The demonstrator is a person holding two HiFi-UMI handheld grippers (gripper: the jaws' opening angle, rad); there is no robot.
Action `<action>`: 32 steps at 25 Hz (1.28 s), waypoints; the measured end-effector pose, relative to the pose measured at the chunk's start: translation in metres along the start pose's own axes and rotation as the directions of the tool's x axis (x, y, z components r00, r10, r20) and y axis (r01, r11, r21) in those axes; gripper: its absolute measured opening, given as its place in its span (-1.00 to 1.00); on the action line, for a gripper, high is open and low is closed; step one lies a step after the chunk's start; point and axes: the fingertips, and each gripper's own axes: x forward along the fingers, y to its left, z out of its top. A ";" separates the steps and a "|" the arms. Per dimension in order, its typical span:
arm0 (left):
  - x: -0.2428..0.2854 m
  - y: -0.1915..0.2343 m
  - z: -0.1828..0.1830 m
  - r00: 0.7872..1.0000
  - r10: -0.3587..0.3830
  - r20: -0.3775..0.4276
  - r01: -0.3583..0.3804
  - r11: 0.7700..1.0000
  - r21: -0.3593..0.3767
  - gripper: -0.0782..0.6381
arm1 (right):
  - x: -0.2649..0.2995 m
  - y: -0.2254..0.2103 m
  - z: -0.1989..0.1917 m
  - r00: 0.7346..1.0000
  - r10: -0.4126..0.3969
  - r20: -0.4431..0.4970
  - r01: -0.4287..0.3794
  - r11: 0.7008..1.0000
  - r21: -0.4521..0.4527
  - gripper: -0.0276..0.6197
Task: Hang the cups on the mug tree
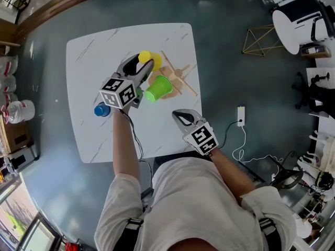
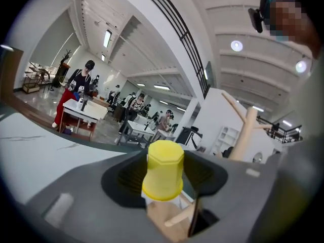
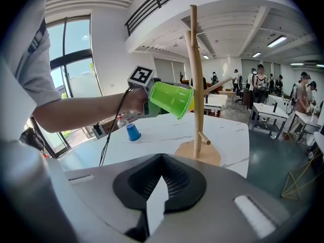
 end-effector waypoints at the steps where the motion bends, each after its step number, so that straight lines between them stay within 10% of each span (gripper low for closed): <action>1: 0.002 0.000 -0.002 1.000 -0.006 -0.003 0.006 1.000 -0.007 -0.16 | 0.000 0.000 -0.001 1.000 0.000 -0.002 0.000 1.000 0.000 -0.92; 16: 0.013 0.004 -0.030 0.999 -0.038 -0.027 0.033 0.990 -0.137 -0.16 | -0.002 0.002 -0.007 1.000 0.005 -0.019 -0.006 1.000 -0.006 -0.92; 32: -0.006 0.003 -0.035 1.000 -0.010 -0.013 0.008 0.992 -0.123 -0.11 | -0.004 0.013 -0.011 1.000 0.014 -0.015 -0.014 1.000 -0.013 -0.92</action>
